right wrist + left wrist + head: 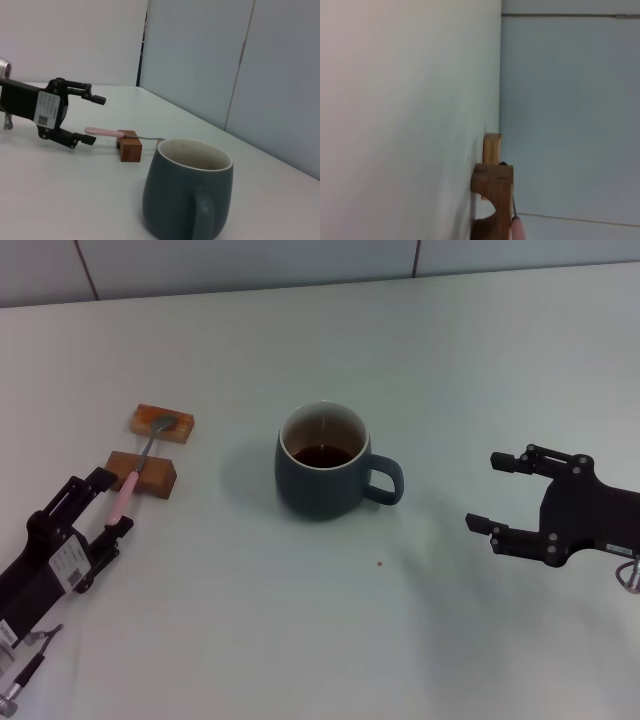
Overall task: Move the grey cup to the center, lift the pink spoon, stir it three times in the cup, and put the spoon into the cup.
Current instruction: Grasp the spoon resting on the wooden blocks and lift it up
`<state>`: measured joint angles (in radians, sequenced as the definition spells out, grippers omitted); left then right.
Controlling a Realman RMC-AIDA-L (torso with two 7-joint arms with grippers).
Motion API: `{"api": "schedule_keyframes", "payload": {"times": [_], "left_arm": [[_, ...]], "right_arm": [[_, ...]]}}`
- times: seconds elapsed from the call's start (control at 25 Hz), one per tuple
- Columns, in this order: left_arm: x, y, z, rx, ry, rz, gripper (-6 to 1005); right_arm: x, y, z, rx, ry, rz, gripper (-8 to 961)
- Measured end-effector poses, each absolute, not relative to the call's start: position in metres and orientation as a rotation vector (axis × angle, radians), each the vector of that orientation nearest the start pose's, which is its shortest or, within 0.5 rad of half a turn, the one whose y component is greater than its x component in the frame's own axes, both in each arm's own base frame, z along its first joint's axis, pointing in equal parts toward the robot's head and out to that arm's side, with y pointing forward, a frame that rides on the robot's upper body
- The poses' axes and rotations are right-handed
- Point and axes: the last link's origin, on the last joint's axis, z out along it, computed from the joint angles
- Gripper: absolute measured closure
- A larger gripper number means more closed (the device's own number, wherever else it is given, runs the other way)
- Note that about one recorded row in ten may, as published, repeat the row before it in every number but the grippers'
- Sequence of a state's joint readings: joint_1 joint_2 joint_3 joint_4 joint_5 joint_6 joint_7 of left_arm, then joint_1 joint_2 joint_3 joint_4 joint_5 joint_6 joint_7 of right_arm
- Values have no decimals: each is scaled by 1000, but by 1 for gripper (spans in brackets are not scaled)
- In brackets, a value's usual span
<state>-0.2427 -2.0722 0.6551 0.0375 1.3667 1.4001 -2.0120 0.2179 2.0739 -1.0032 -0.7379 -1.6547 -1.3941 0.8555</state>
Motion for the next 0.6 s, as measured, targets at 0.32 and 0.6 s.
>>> {"api": "schedule_keyframes", "payload": {"times": [0.32,0.6], "left_arm": [[-359,238,-41,1386,2520,1742,203],[-355,246,-42,1401,2510,1738,203]], "right_arm": [[312,278,-5,-2550,139,529,199],[313,279,-5,-2545,148,523,201]]}}
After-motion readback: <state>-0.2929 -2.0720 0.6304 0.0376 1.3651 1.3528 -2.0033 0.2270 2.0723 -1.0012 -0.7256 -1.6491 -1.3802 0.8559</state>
